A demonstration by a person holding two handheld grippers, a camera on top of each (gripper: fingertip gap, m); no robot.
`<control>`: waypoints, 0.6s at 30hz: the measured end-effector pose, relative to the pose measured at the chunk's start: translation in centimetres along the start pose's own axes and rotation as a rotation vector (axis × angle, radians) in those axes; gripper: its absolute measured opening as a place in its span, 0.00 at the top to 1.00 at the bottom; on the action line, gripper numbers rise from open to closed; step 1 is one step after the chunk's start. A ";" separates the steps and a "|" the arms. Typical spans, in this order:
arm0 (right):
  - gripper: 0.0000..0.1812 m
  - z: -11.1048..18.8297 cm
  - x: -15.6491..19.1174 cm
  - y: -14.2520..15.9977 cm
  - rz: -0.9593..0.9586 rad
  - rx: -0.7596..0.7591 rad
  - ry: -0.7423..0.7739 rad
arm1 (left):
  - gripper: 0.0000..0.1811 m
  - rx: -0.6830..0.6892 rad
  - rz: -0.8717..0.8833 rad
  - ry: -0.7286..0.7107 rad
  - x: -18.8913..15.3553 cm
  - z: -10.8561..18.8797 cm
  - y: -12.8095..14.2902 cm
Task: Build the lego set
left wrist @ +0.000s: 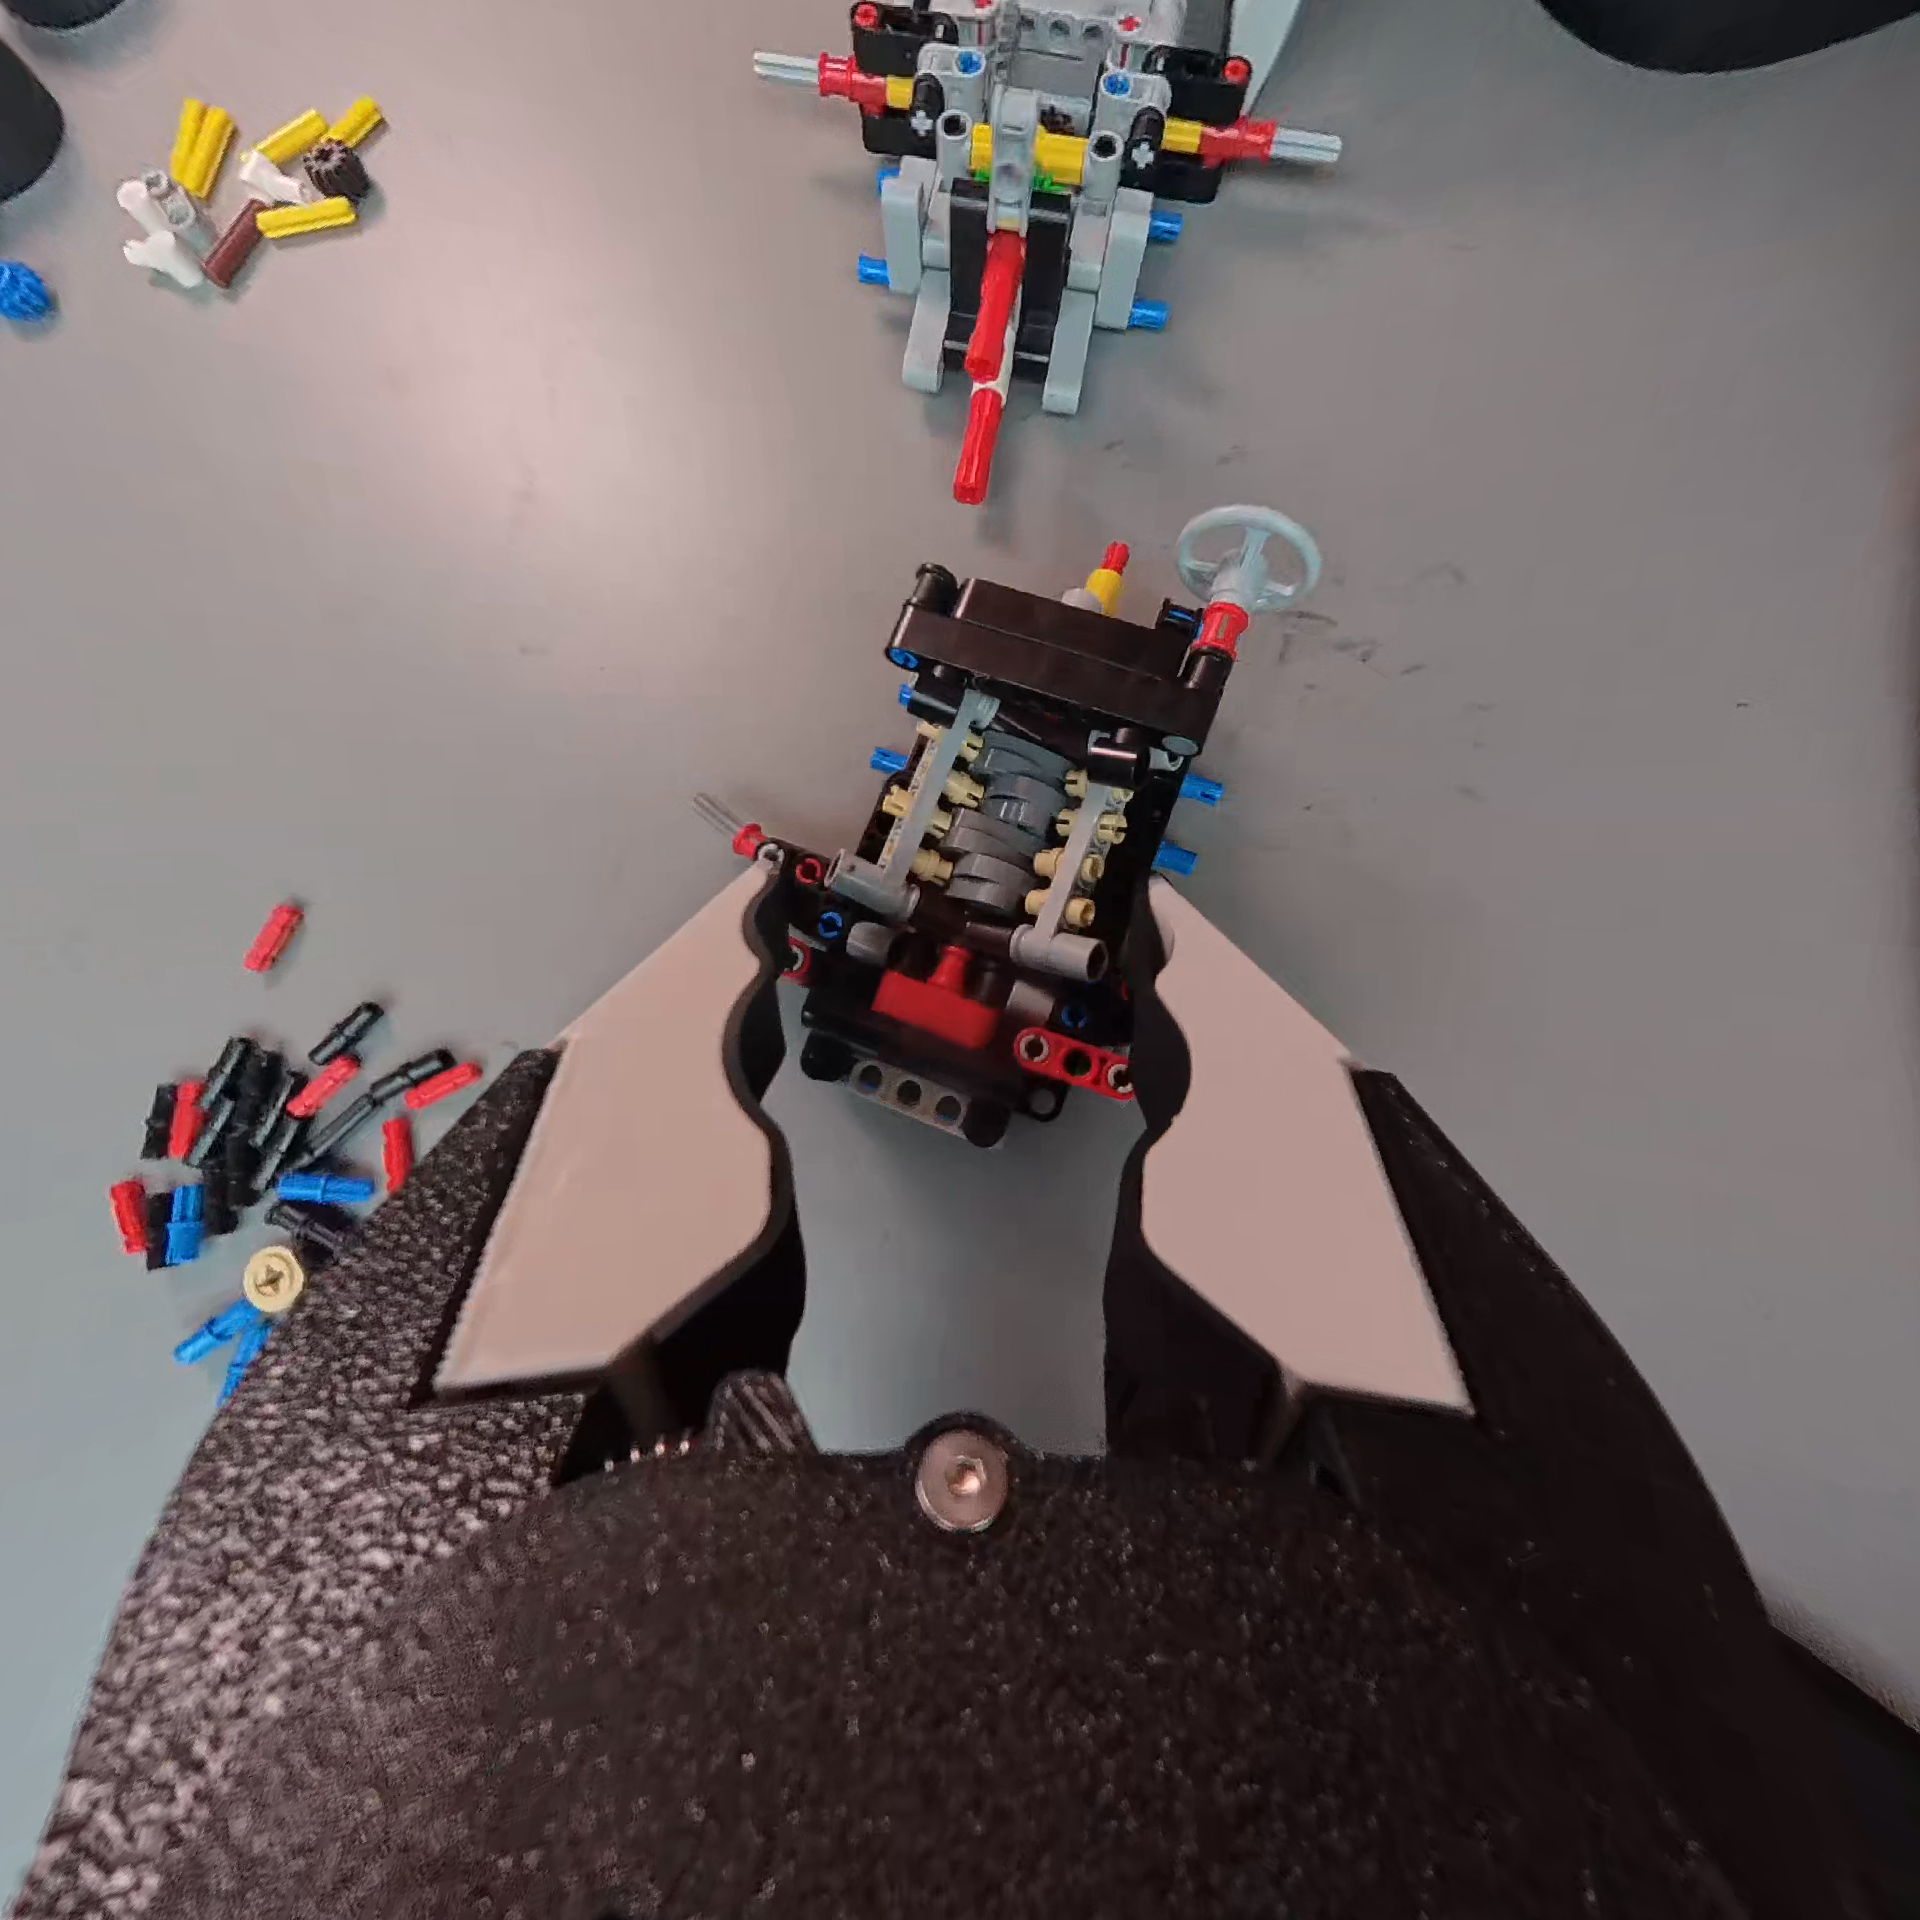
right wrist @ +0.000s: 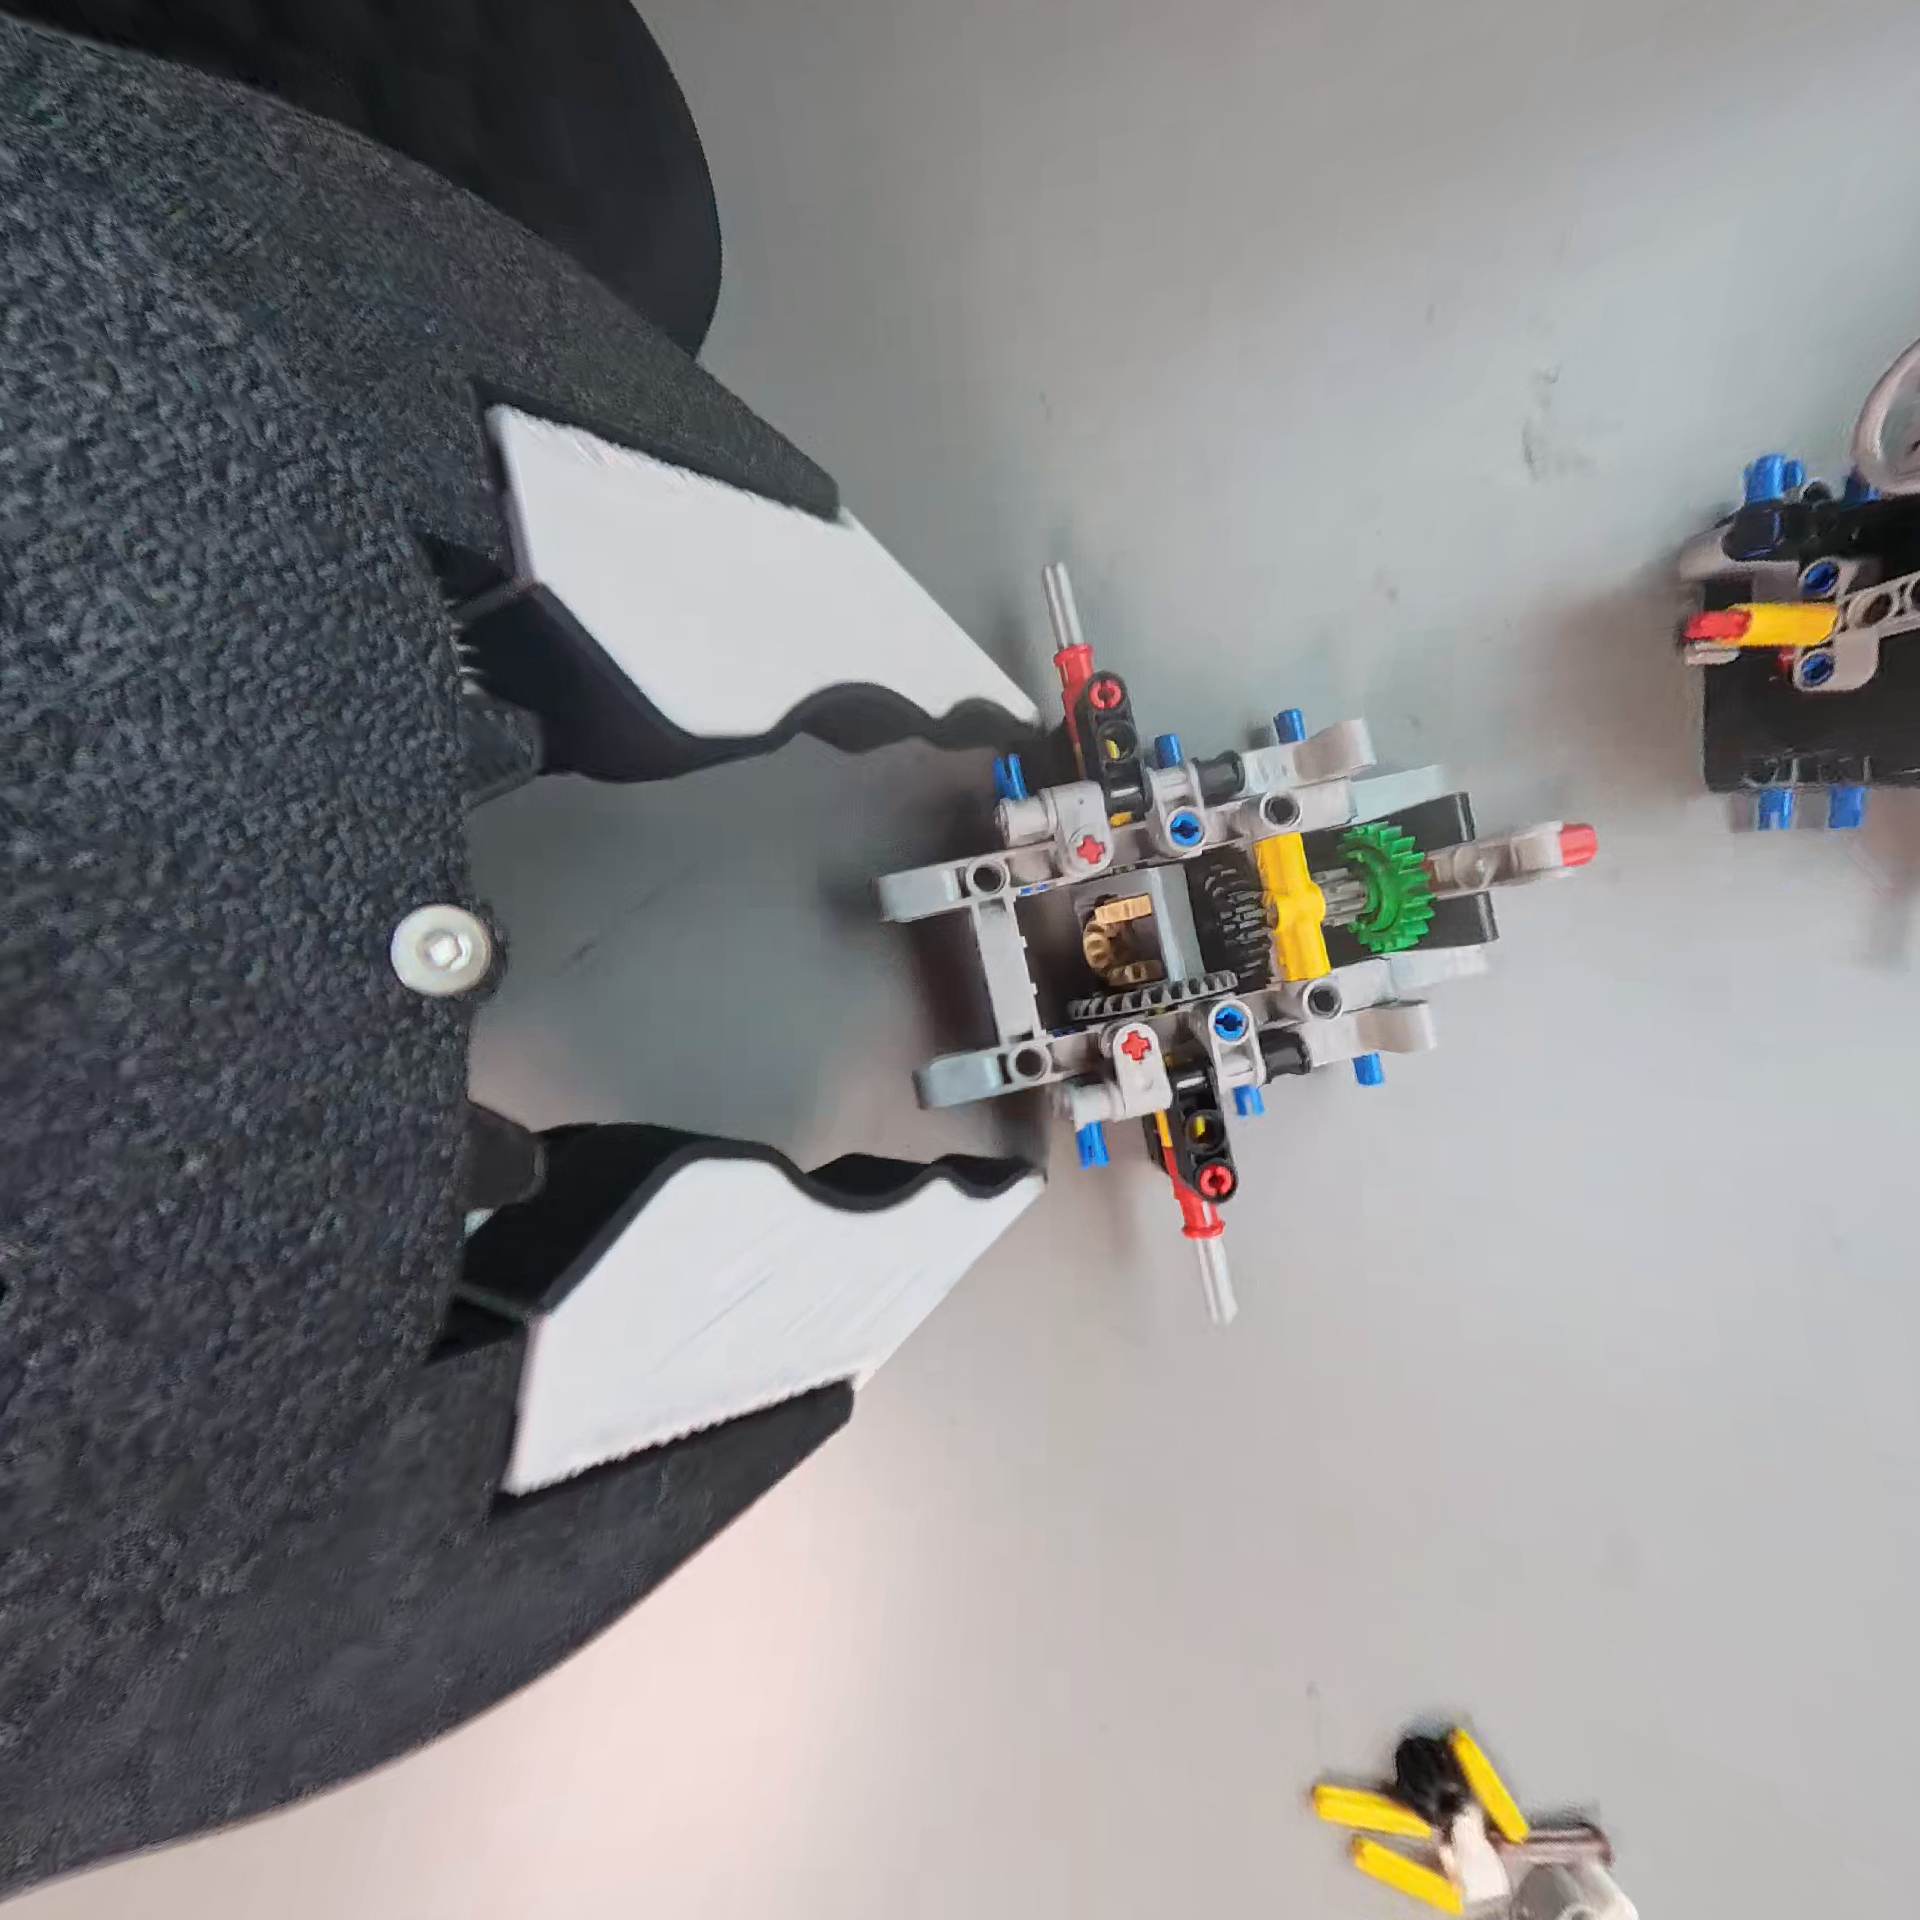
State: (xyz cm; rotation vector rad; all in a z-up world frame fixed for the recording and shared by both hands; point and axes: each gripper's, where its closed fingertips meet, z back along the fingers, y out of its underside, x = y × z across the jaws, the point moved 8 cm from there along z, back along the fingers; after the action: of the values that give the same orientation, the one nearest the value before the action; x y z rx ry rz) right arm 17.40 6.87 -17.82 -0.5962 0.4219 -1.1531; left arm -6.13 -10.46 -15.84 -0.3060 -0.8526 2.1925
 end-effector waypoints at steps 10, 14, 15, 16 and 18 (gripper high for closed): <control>0.64 0.9 3.6 -0.3 0.062 -0.014 -0.030 | 0.72 -0.018 -0.041 -0.020 0.8 -0.9 -1.0; 0.64 0.8 6.8 -1.6 0.116 -0.032 -0.039 | 0.72 -0.049 -0.044 -0.035 1.4 -1.6 -1.5; 0.64 0.6 7.4 -2.0 0.126 -0.040 -0.042 | 0.72 -0.056 -0.045 -0.037 1.6 -1.8 -1.7; 0.64 0.3 7.9 -2.5 0.132 -0.049 -0.051 | 0.72 -0.062 -0.045 -0.038 1.9 -2.1 -2.0; 0.64 -0.5 8.8 -3.3 0.145 -0.061 -0.061 | 0.72 -0.075 -0.042 -0.031 2.4 -2.7 -2.6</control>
State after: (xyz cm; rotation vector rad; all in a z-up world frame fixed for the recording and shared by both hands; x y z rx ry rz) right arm 17.83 -2.41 -16.19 -0.6417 0.4416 -0.9843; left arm -5.09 -6.13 -16.08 -0.2880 -0.9513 2.1346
